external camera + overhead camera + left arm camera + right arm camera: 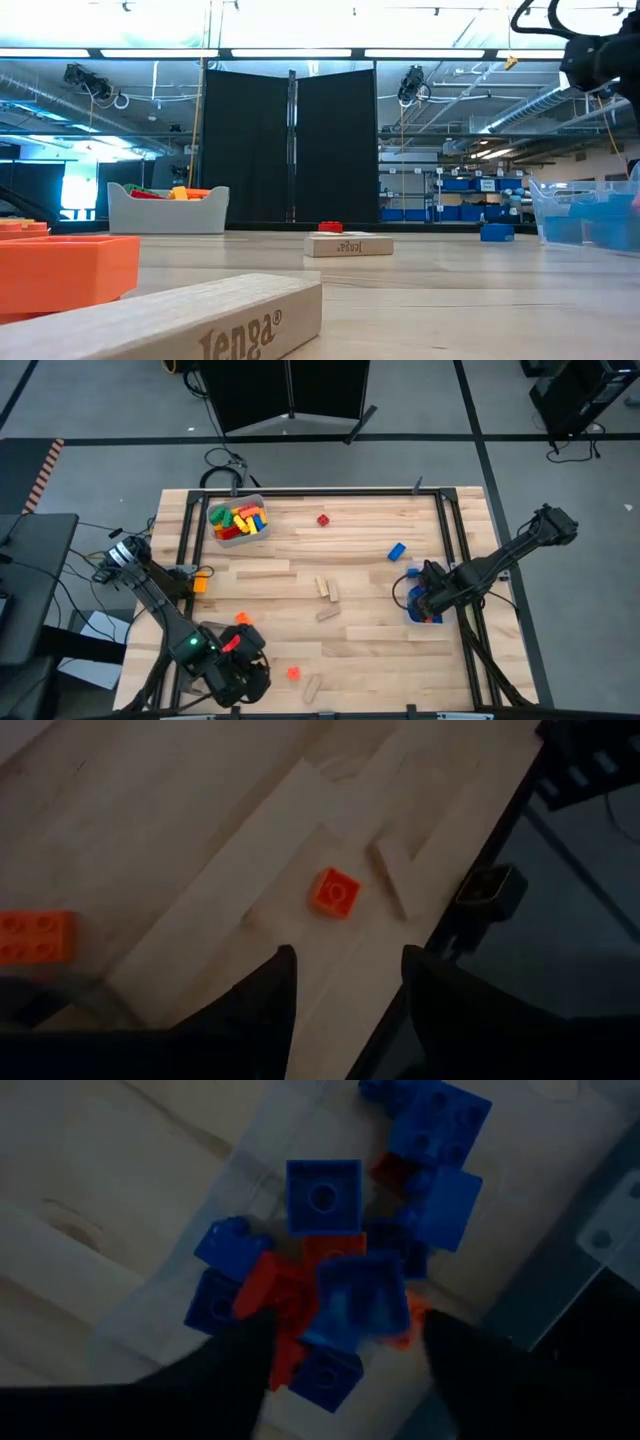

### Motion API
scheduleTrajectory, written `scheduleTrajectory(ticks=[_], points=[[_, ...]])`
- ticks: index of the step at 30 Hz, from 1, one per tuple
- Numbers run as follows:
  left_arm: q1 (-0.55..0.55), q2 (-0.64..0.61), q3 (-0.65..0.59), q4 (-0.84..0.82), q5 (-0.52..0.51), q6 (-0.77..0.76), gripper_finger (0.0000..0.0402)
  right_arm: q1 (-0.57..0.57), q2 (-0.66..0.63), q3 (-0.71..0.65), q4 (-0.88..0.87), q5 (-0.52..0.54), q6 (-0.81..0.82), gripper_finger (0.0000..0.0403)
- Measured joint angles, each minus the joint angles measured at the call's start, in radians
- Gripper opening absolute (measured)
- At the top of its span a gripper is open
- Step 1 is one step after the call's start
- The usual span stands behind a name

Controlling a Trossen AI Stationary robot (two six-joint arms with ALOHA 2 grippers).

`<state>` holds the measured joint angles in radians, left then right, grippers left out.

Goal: Sort blocks by size
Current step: Put the small blue game piece into the transparent bin, then put the brown block into the black bin

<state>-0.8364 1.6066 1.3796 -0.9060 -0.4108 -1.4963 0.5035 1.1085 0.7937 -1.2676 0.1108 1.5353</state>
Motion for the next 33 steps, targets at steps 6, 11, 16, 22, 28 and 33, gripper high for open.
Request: scheduleTrajectory(ticks=[6, 11, 16, 22, 28, 33], points=[[0.03, 0.0, 0.0, 0.035, -0.001, 0.0, 0.0188, 0.0, -0.019, 0.003, -0.059, 0.0, -0.032, 0.0375], [0.048, 0.0, 0.0, 0.05, -0.008, 0.0, 0.0188, 0.0, -0.027, 0.003, -0.096, 0.001, -0.039, 0.0394], [0.07, 0.0, 0.0, 0.053, -0.01, -0.003, 0.0189, 0.0, -0.03, 0.003, -0.095, 0.007, -0.061, 0.0377], [0.099, 0.0, 0.0, 0.056, -0.01, 0.001, 0.0215, 0.0, -0.03, 0.003, -0.091, 0.025, -0.069, 0.0352], [0.127, 0.0, 0.0, 0.034, -0.03, 0.002, 0.025, 0.0, -0.03, 0.003, -0.08, 0.027, -0.072, 0.0332], [0.133, 0.0, 0.0, 0.033, -0.045, 0.003, 0.0253, 0.0, -0.03, 0.003, -0.07, 0.055, -0.076, 0.0319]])
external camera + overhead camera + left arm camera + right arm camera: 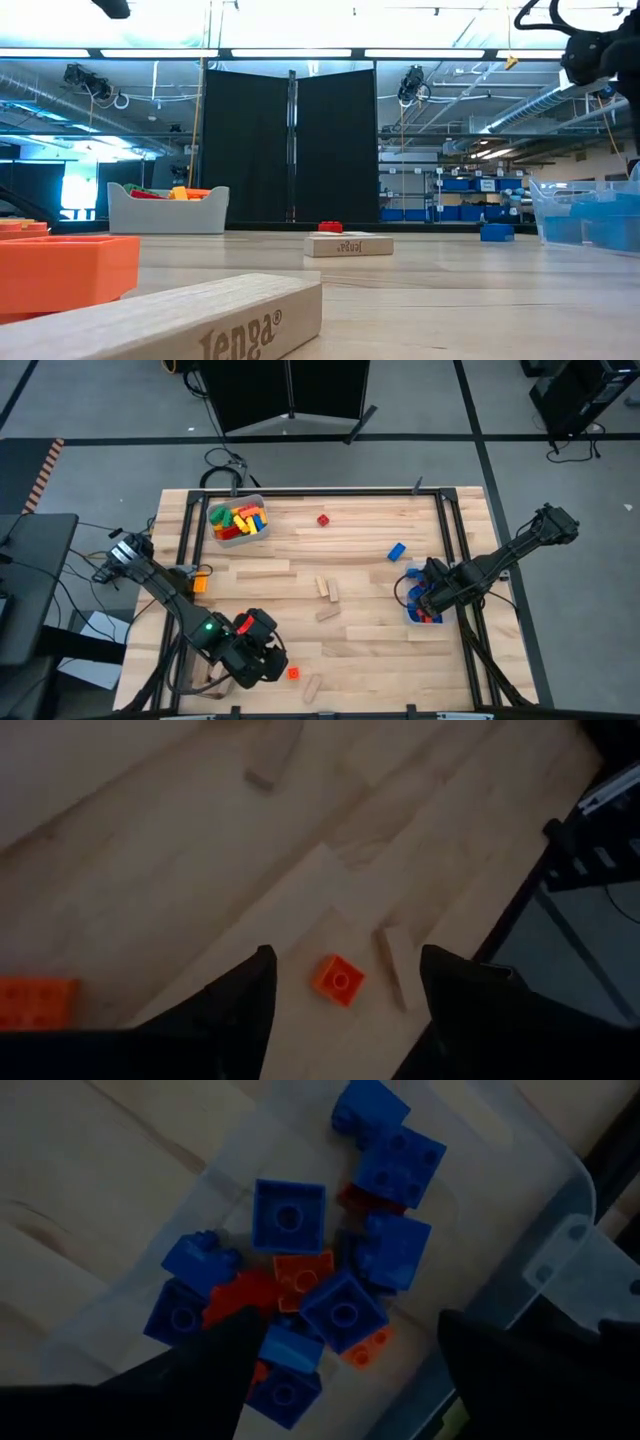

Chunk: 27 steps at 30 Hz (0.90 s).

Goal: Sort blocks by size
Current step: Put the brown block into the black bin

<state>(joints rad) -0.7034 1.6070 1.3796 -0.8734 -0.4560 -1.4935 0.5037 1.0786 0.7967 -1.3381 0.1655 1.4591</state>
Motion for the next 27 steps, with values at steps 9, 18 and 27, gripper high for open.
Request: scheduleTrajectory(ticks=[9, 18, 27], points=[[0.14, 0.021, 0.0, 0.004, -0.006, -0.018, 0.0253, 0.0, 0.0, 0.001, 0.052, 0.054, -0.023, 0.0303], [0.433, 0.082, 0.0, 0.019, 0.079, -0.084, 0.0252, 0.0, 0.002, 0.001, 0.147, 0.08, -0.026, 0.0293], [0.621, 0.24, 0.0, 0.246, 0.171, 0.192, 0.0252, 0.0, 0.001, 0.001, 0.203, 0.095, -0.048, 0.0285]])
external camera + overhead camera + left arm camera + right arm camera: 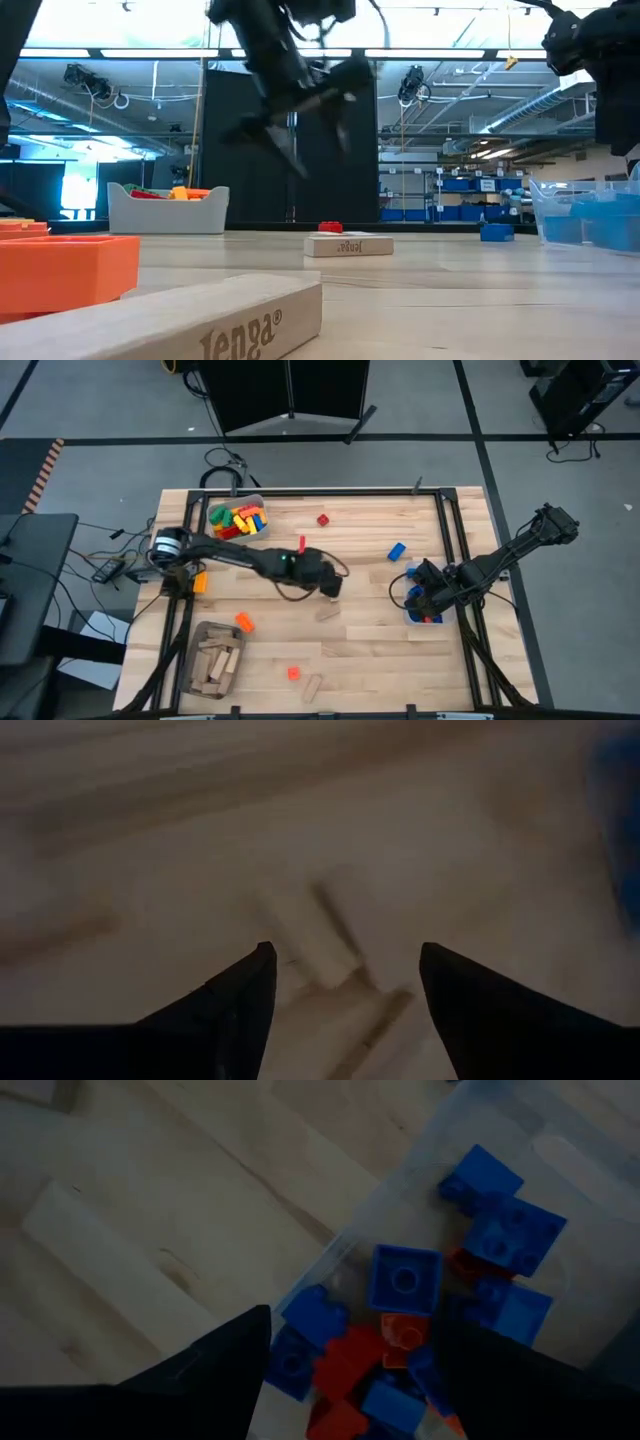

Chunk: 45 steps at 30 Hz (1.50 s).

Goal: Sort blocks by size
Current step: Put the brown block into the black bin

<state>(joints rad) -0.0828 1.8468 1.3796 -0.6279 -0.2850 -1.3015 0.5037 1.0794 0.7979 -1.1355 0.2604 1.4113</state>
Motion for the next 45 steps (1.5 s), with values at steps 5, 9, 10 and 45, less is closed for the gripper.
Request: scheduleTrajectory(ticks=[5, 9, 10, 45], points=[[0.067, 0.046, 0.0, 0.156, 0.202, 0.357, 0.0252, 0.0, 0.0, 0.0, 0.003, 0.0, 0.007, 0.0281], [0.117, 0.047, 0.0, 0.158, 0.275, 0.578, 0.0252, 0.0, 0.0, 0.0, 0.021, -0.018, 0.01, 0.028], [0.128, 0.047, 0.0, 0.152, 0.302, 0.683, 0.0252, 0.0, 0.0, 0.0, 0.025, -0.02, 0.01, 0.028], [0.149, 0.197, 0.006, 0.025, 0.335, 2.286, 0.0233, -0.037, 0.0, 0.0, 0.103, 0.012, 0.426, 0.0266]])
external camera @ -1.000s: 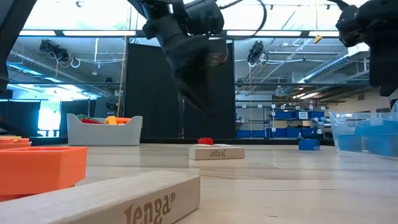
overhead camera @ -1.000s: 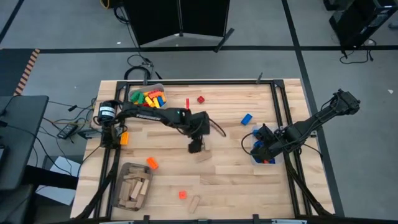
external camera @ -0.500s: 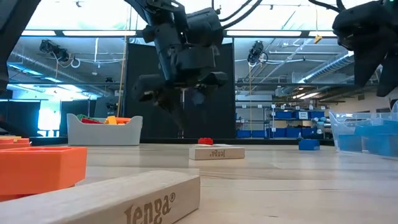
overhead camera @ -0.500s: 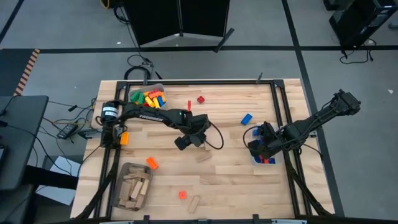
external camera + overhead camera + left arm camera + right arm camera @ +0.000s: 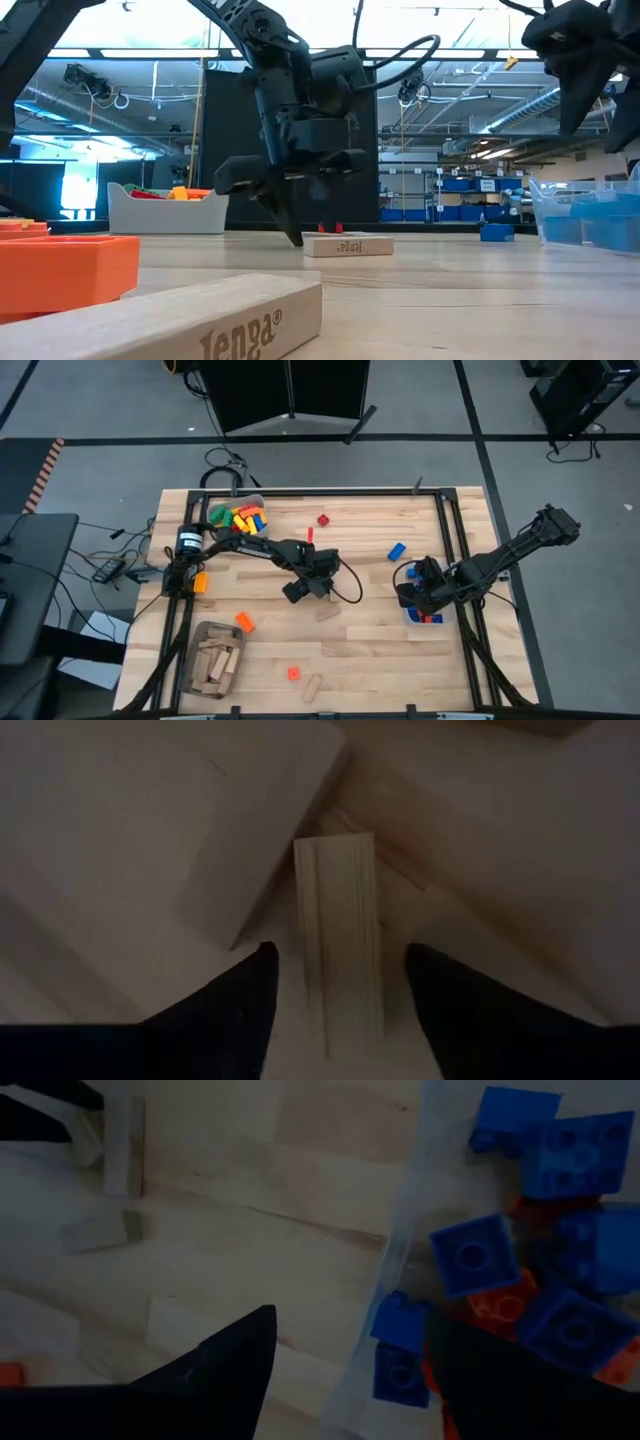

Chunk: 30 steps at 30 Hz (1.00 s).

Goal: Sort blocks by size
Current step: Put the brown block into the black bin

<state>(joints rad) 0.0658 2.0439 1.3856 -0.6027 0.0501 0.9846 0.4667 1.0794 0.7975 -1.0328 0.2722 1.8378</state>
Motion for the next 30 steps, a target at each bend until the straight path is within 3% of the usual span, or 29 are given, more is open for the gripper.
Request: scheduleTrajectory(ticks=[8, 15, 23, 30], points=[[0.0, 0.001, 0.022, -0.066, -0.004, -0.124, 0.0095, 0.0, 0.0, 0.0, 0.012, 0.0, -0.004, 0.0264], [0.0, 0.01, 0.135, -0.295, -0.018, -0.313, 0.0094, 0.018, 0.0, 0.0, 0.041, 0.0, -0.043, 0.0262], [-0.009, 0.008, 0.318, -0.586, -0.033, -0.869, 0.0094, 0.019, 0.0, 0.0, 0.075, 0.0, -0.147, 0.0259], [-0.1, -0.056, 0.373, -0.724, -0.032, -1.152, 0.0094, 0.019, 0.0, 0.0, 0.103, -0.004, -0.241, 0.0263]])
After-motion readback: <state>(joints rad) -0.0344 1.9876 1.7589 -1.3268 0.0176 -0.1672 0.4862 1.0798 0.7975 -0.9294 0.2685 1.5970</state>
